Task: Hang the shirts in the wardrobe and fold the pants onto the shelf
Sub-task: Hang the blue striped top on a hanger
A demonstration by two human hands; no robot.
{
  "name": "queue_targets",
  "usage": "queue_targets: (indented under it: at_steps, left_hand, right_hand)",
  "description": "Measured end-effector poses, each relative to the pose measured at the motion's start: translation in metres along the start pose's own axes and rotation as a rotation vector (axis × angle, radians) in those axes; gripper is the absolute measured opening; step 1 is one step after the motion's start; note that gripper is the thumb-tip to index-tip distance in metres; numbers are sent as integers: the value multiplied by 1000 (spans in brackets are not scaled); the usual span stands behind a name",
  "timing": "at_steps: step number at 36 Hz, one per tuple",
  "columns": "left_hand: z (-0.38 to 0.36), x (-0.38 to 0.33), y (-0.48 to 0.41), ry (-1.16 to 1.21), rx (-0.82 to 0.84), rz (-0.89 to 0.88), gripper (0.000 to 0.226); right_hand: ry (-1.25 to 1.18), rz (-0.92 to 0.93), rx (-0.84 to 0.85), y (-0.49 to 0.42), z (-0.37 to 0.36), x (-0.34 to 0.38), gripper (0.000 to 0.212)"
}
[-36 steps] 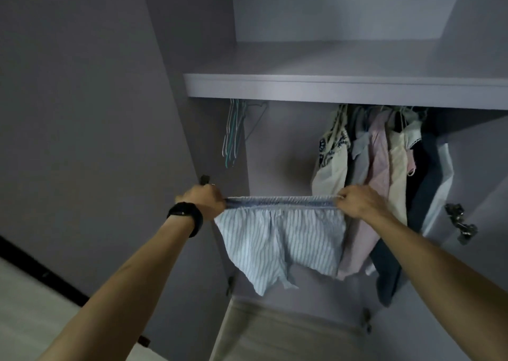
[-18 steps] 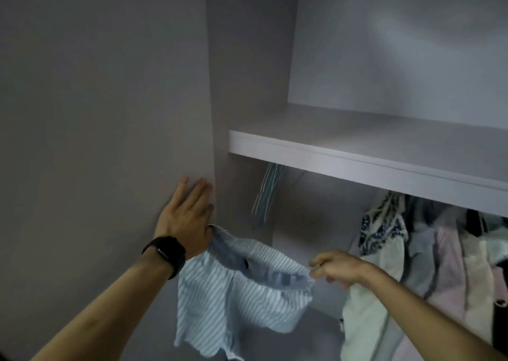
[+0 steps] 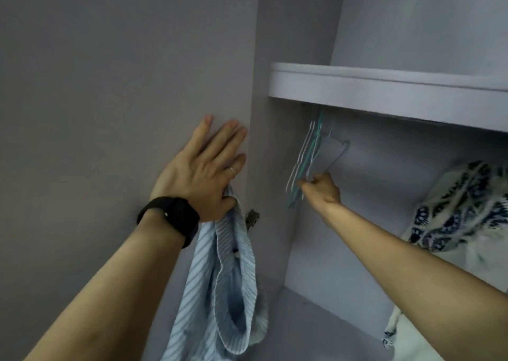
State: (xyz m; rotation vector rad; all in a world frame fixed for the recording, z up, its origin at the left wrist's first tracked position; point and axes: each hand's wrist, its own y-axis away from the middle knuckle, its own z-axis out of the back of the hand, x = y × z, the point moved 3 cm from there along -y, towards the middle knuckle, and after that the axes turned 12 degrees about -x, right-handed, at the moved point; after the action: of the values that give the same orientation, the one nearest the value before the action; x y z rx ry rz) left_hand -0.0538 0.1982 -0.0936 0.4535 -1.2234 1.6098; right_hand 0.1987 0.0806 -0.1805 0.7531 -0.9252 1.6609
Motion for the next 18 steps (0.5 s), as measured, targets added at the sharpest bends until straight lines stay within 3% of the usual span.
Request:
queue_targets:
  at_steps: [5, 13, 18]
  left_hand:
    - [-4, -4, 4, -26, -48, 21, 86]
    - [-6, -9, 3, -45, -73, 16, 86]
    - [-5, -6, 3, -48, -81, 15, 86]
  right_hand:
    - [36, -32, -62, 11, -25, -8, 53]
    - [5, -77, -63, 7, -37, 0, 38]
    - [-89, -95, -75, 9, -32, 0, 19]
